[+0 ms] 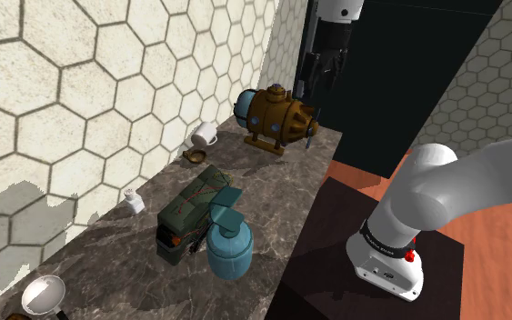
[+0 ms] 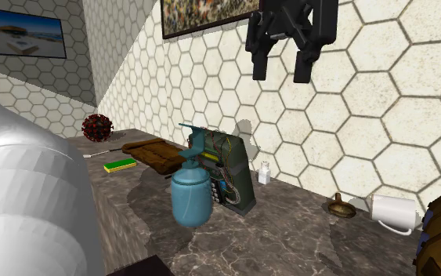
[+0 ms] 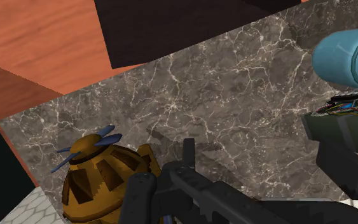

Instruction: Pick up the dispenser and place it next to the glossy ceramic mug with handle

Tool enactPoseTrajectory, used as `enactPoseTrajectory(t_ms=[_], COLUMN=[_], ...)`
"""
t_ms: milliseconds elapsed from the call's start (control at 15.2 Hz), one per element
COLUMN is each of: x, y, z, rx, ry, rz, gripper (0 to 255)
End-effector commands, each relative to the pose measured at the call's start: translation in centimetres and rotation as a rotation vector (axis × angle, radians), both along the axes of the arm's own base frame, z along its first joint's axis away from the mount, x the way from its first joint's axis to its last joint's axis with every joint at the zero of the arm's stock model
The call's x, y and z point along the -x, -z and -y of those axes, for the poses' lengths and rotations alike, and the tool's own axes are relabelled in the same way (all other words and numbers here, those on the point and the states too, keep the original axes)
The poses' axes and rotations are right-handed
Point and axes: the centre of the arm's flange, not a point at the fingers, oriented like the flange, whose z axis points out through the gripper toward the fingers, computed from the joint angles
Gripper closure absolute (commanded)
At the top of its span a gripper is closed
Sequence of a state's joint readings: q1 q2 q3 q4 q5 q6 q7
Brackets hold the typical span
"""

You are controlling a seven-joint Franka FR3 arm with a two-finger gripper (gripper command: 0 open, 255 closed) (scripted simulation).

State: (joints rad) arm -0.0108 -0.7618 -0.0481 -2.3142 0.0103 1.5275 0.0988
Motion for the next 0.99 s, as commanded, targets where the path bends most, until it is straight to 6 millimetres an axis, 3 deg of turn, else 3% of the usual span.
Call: enactPoseTrajectory(t_ms=[0,924], x=[0.0,3.4], y=[0.0,8.3], z=[0.0,-16.7], rx=[0.0,0.019], ry=[0.0,-0.175], rz=[0.0,0.176], gripper=[0,0])
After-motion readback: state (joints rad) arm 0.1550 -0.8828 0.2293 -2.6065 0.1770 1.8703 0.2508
